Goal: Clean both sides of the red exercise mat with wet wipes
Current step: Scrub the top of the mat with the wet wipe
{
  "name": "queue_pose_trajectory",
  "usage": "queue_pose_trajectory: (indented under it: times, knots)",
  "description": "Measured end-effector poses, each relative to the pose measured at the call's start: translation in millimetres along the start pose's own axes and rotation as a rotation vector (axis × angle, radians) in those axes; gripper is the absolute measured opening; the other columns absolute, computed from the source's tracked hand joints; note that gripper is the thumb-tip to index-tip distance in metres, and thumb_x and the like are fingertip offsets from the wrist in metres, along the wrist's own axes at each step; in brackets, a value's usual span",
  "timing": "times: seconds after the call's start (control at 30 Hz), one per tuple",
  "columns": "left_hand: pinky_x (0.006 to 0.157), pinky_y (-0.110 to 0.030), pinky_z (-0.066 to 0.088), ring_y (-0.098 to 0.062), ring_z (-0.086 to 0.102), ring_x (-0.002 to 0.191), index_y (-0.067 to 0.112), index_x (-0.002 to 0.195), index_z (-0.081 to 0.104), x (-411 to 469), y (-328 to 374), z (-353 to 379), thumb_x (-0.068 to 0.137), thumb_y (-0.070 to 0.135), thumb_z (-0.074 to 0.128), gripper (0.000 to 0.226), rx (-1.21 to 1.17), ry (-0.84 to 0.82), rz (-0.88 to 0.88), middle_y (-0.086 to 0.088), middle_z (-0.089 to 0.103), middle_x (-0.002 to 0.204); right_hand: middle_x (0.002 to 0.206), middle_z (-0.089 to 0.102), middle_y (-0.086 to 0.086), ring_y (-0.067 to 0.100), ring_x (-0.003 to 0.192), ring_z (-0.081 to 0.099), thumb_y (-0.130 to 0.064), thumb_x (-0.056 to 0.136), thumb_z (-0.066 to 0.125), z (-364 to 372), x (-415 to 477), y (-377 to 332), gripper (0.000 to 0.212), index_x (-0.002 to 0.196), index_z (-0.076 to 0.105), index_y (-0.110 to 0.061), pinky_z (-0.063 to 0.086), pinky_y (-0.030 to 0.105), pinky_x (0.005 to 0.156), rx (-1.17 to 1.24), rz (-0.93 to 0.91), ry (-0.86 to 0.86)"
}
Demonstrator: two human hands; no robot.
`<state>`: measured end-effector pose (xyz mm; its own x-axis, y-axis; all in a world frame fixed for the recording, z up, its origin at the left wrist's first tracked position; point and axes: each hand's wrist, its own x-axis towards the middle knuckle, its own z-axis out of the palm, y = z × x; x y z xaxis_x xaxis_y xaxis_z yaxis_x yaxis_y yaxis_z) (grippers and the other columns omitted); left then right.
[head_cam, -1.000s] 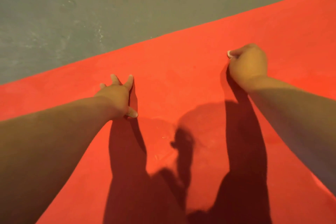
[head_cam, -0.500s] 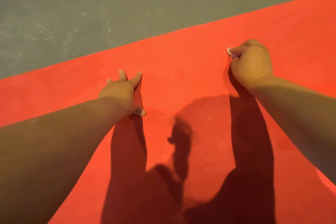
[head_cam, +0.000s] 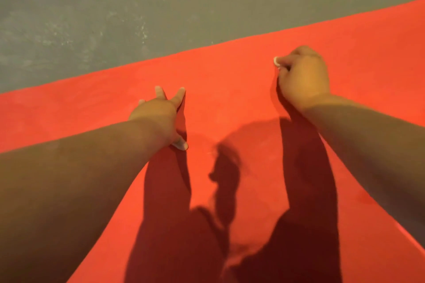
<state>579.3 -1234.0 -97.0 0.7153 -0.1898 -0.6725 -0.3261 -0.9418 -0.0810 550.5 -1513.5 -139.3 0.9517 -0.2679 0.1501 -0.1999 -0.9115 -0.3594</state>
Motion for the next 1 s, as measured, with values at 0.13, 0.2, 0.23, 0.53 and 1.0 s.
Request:
queue_pose_trajectory:
  times: [0.13,0.2,0.23,0.53,1.0]
  knots:
    - [0.106,-0.049,0.035,-0.048,0.031,0.135,0.039,0.150,-0.011,-0.4,2.9,-2.5,0.051,0.048,0.090,0.141,0.011,0.001,-0.006,-0.018,-0.008,0.159,0.084,0.060,0.024,0.041,0.081,0.059,-0.005,0.075,0.048,17.9,-10.3,-50.8,0.024,0.082,0.071,0.001,0.042,0.039,0.073,0.026,-0.041,-0.074]
    - [0.104,-0.049,0.037,-0.050,0.032,0.134,0.039,0.150,-0.011,-0.4,3.4,-1.7,0.050,0.048,0.090,0.142,0.019,0.008,-0.007,-0.019,-0.007,0.159,0.076,0.061,0.019,0.038,0.072,0.060,-0.004,0.069,0.053,33.7,-42.5,-90.3,0.018,0.076,0.070,-0.002,0.046,0.034,0.067,0.147,-0.307,-0.133]
    - [0.103,-0.050,0.038,-0.051,0.033,0.134,0.039,0.150,-0.011,-0.5,3.6,-1.4,0.050,0.048,0.090,0.142,0.020,0.009,-0.007,-0.019,-0.007,0.159,0.076,0.061,0.016,0.036,0.073,0.059,-0.005,0.070,0.054,36.8,-57.8,-101.0,0.019,0.079,0.071,-0.003,0.049,0.034,0.067,0.185,-0.429,-0.192]
    - [0.109,-0.064,0.021,-0.027,-0.009,0.148,0.040,0.149,-0.014,-1.1,-3.5,3.1,0.049,0.056,0.087,0.143,0.007,0.058,0.028,-0.011,-0.010,0.160,0.114,0.058,0.026,0.039,0.108,0.054,-0.006,0.089,0.047,-4.7,32.7,8.0,0.031,0.111,0.068,0.001,0.035,0.033,0.096,0.006,0.251,-0.020]
    - [0.114,-0.047,0.023,-0.042,-0.007,0.145,0.027,0.149,-0.022,7.0,-1.0,-4.7,0.053,0.049,0.089,0.148,0.012,-0.040,0.067,-0.026,-0.020,0.154,0.103,0.059,0.026,0.039,0.100,0.055,-0.005,0.087,0.046,23.4,54.7,-29.4,0.028,0.100,0.069,0.005,0.039,0.036,0.087,-0.009,0.113,-0.026]
